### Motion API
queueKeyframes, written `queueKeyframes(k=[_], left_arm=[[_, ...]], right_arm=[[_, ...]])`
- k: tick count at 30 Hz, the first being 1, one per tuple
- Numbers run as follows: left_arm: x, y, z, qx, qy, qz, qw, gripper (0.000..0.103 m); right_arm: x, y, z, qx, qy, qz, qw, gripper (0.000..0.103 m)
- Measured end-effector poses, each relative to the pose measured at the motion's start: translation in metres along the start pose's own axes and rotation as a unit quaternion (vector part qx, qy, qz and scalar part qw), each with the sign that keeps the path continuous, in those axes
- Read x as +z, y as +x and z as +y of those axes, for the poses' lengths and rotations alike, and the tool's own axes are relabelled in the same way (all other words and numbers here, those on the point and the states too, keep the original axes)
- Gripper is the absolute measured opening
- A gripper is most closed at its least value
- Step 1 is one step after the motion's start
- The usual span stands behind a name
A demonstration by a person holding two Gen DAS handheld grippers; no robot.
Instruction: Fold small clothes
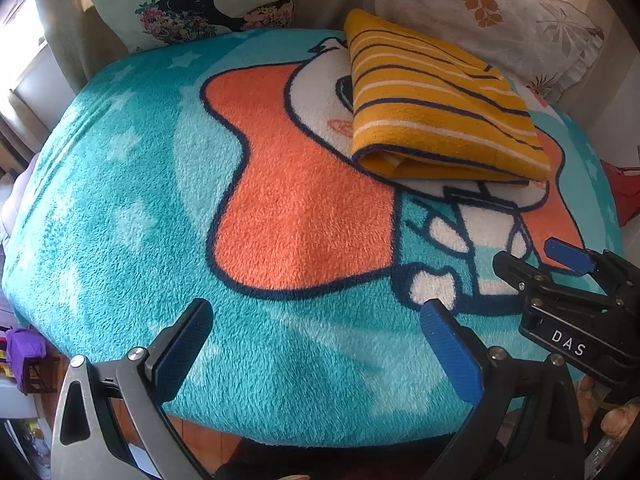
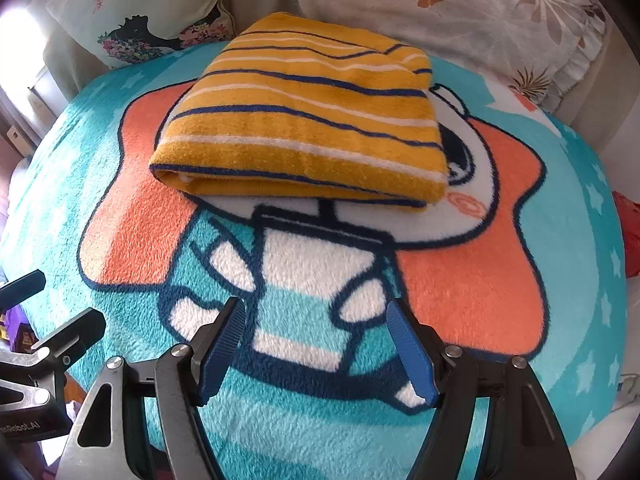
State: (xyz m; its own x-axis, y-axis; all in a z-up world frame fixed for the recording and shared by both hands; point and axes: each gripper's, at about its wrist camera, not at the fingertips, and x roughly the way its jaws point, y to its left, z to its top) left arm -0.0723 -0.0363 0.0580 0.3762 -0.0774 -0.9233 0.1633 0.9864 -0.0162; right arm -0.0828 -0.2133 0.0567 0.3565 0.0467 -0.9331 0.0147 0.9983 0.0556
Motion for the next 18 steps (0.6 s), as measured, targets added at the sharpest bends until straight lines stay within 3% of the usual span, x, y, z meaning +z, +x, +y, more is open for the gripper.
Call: queueKeyframes(k=[18], left_arm=[[-0.019,-0.035,-0.024,0.02,0.026,-0.046,0.9984,0.103]], right_arm=[[-0.025,-0.033,-0.011,-0.005,0.004,-0.037,0.999,0.078]])
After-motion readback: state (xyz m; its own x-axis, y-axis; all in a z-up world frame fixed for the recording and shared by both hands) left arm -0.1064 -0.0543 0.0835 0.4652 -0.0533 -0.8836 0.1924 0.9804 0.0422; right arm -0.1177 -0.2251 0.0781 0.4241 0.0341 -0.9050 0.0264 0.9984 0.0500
